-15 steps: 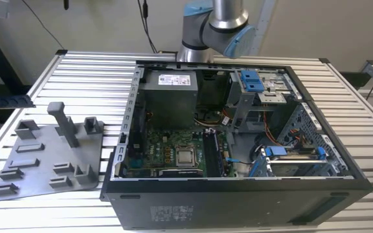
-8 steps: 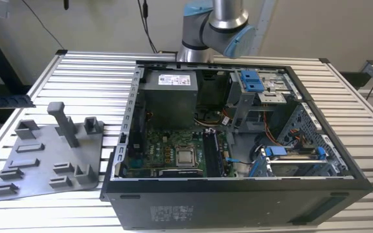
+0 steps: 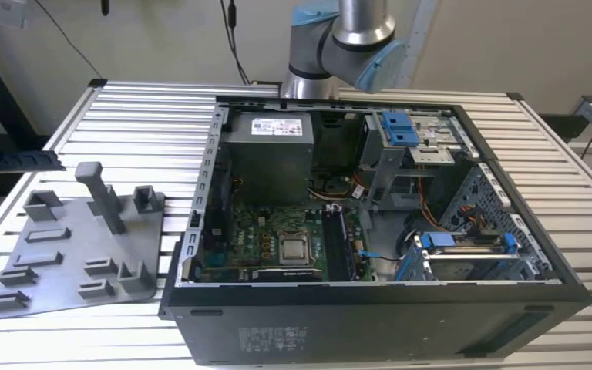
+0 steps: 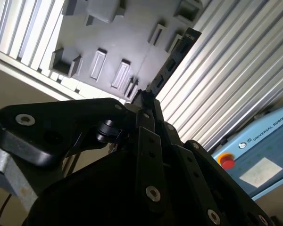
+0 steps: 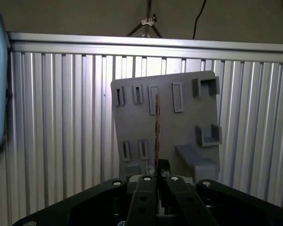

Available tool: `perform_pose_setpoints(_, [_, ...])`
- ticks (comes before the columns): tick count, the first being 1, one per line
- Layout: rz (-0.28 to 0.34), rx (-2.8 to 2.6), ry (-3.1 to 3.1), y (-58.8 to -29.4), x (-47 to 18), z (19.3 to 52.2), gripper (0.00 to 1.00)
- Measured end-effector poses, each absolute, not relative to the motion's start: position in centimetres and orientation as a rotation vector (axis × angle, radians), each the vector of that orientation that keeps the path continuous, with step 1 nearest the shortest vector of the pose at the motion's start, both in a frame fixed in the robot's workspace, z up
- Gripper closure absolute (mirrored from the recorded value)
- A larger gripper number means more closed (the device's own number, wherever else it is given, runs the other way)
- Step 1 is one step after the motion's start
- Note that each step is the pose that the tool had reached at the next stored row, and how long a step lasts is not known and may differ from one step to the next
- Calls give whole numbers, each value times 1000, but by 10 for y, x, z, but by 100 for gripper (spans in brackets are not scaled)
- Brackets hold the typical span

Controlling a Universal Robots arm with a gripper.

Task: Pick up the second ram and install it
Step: 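Pick up the second ram and move it above second insertion slot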

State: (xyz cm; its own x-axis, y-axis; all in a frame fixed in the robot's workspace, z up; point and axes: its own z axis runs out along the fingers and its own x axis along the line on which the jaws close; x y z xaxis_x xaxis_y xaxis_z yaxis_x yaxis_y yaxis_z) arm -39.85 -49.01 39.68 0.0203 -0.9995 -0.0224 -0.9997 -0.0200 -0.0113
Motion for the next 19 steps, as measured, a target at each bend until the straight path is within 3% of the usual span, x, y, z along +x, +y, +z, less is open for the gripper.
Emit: perform_pose_setpoints(19, [16, -2228, 2184, -490, -345, 397, 86])
